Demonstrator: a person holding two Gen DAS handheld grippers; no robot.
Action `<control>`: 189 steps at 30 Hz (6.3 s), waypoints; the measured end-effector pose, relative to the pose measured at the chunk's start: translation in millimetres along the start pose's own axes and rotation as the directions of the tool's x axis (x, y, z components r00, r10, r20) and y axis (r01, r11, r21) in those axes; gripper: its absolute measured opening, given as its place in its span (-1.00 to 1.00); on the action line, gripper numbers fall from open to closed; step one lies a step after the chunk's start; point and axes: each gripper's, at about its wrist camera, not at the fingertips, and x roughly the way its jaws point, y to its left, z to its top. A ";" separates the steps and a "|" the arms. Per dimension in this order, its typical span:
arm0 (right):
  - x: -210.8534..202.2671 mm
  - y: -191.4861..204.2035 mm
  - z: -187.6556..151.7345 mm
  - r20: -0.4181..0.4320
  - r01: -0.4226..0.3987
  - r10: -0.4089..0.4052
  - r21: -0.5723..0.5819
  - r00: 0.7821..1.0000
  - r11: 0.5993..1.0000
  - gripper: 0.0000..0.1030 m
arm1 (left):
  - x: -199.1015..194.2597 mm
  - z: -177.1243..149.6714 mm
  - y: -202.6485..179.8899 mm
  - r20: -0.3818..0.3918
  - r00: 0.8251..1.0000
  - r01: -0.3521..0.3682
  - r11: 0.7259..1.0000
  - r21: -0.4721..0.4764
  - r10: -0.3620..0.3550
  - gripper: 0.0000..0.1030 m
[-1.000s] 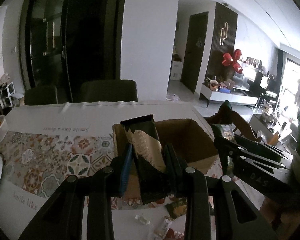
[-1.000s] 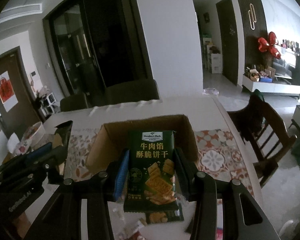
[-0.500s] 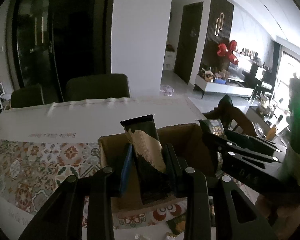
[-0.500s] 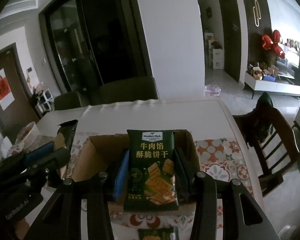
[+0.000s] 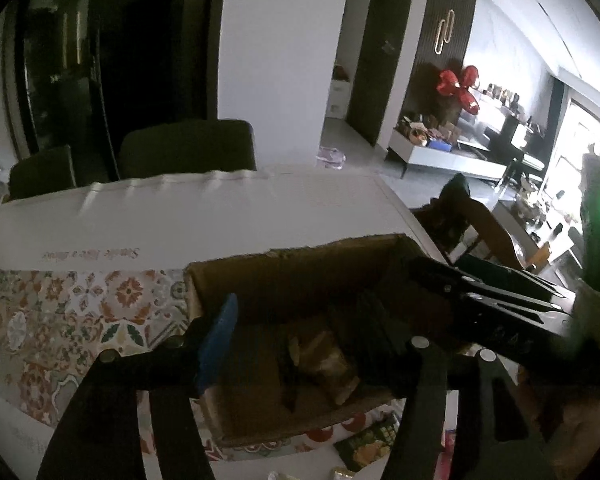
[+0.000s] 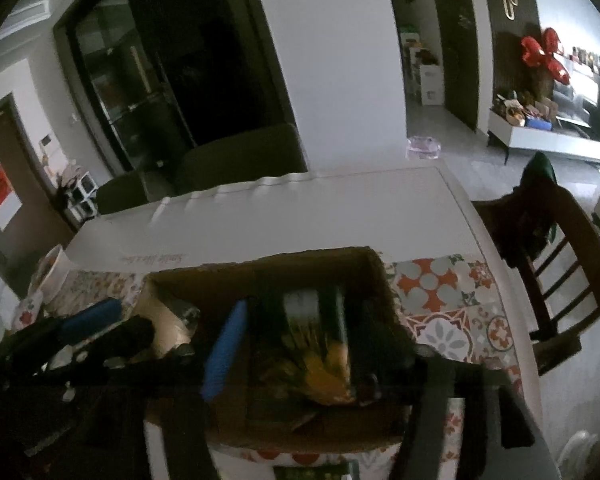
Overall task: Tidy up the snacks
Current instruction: 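Carry both packets into the cardboard box and open both tools, then move both tools back toward the snacks left on the table, then grasp the white-red wrapped bar with the left tool while the right tool grasps the red-pink candy bag, then carry the bar and candy bag into the cardboard box and open both tools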
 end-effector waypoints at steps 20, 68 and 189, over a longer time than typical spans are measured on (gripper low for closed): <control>-87.7 1.4 -27.5 0.120 0.141 -0.140 0.001 0.983 0.990 0.45 | -77.7 -28.7 -18.4 0.073 0.997 -0.044 0.997 0.064 0.039 0.34; -90.3 -63.8 -211.6 -0.114 0.311 -0.310 -0.010 0.944 0.950 0.45 | -45.1 -224.9 -43.6 -0.321 0.943 -0.116 0.990 -0.074 0.087 0.32; -85.6 22.8 -54.0 0.123 -0.065 0.078 -0.103 0.989 0.993 -0.36 | -80.3 -39.5 -23.7 0.117 0.993 0.004 0.996 -0.089 0.007 -0.68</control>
